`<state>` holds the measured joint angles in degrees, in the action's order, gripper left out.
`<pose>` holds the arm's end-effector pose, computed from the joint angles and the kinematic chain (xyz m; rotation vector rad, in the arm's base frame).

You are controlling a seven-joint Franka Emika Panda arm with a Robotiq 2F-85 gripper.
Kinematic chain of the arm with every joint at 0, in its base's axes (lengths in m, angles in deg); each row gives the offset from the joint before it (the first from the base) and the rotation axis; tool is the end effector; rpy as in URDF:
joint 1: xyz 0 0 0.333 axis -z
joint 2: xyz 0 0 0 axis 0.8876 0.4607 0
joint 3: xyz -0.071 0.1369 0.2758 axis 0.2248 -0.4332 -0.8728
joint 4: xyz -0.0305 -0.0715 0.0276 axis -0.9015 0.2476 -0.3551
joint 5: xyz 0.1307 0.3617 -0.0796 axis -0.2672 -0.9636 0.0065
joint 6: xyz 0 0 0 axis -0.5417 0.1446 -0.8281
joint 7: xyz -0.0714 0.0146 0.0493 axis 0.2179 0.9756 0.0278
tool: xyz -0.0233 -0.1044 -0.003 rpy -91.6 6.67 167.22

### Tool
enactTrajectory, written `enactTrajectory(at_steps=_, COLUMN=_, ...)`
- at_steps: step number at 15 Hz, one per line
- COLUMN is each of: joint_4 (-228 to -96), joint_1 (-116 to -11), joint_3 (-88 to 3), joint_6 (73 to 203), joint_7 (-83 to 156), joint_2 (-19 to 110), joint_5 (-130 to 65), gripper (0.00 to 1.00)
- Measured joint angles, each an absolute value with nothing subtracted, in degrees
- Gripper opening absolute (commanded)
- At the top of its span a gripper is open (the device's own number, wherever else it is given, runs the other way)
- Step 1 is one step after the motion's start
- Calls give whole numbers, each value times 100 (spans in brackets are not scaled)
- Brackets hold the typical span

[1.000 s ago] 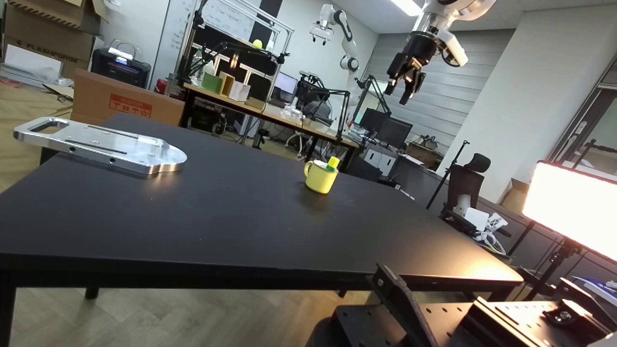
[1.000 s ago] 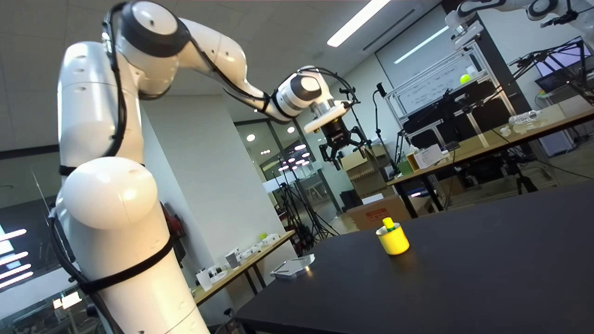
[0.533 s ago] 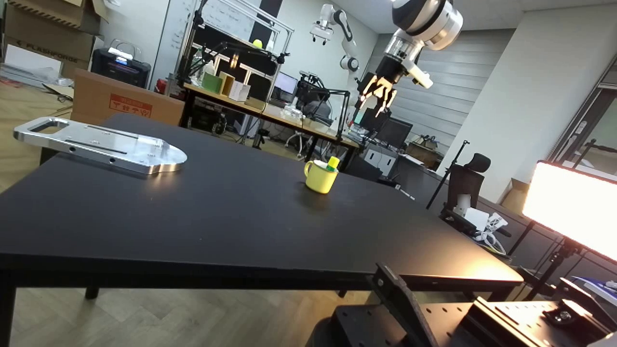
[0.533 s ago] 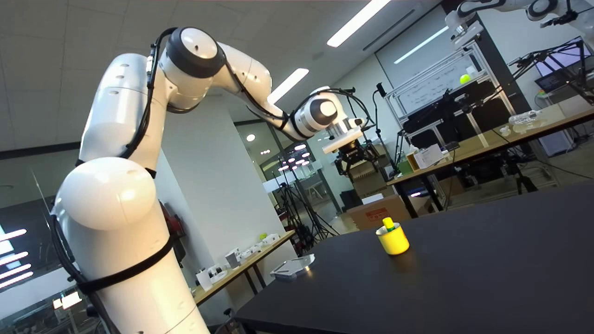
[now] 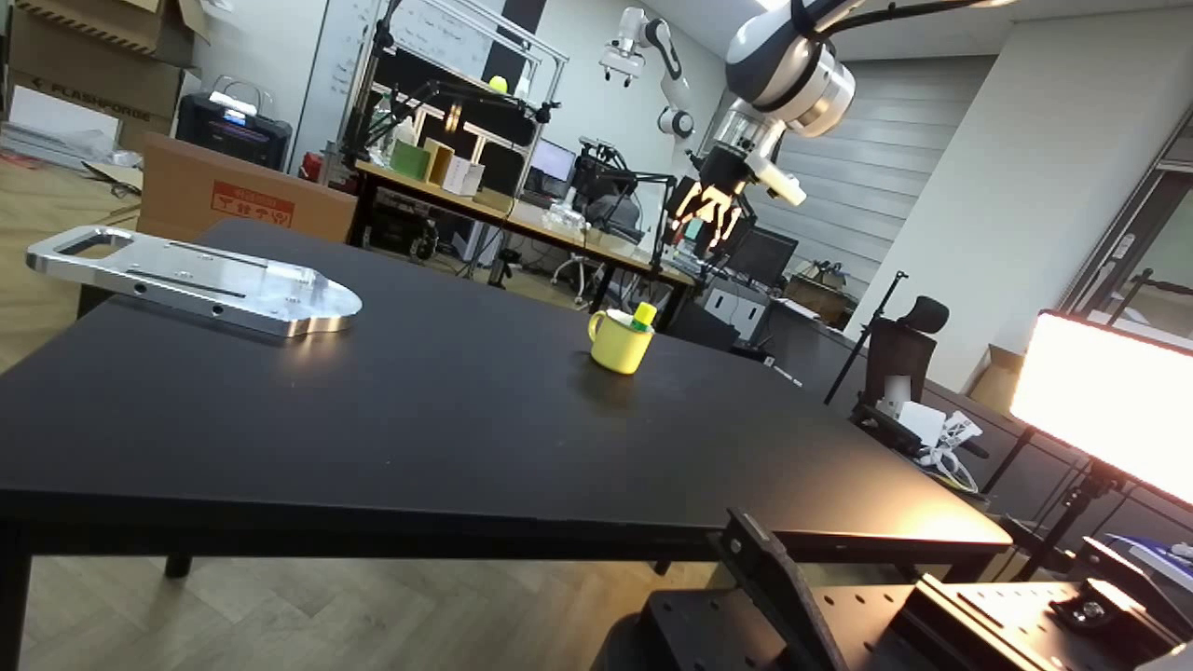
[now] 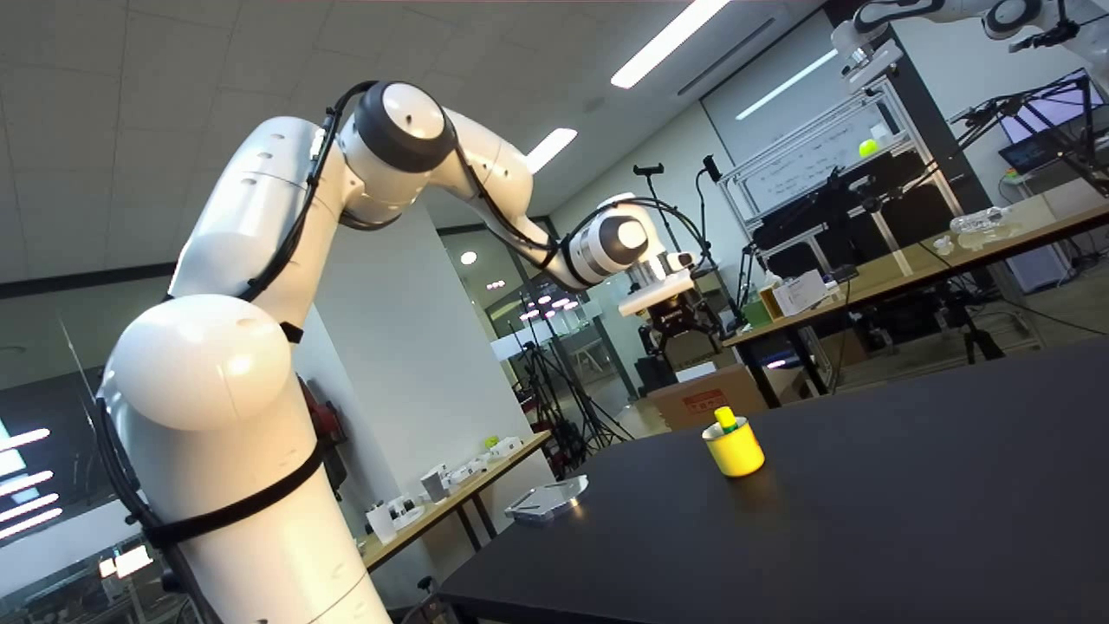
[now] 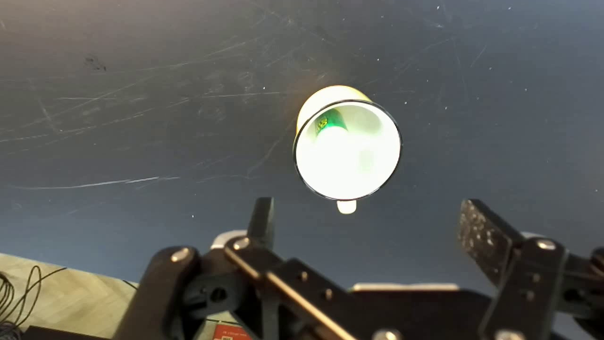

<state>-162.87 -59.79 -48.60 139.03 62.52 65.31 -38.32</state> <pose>0.6999 -0.0129 0.2617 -3.0579 -0.4929 -0.1768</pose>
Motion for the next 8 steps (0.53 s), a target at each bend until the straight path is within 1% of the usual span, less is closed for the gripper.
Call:
enactTrajectory(at_steps=5, joint_4=-16234, joint_1=-5974, joint_3=-4878, joint_6=13879, joint_7=6294, joint_2=6584, joint_5=-3828, gripper=100)
enactTrajectory(at_steps=8, joint_4=-16271, joint_1=-5974, joint_3=-4920, joint_6=14097, joint_7=6346, joint_2=6818, joint_5=-3717, gripper=100)
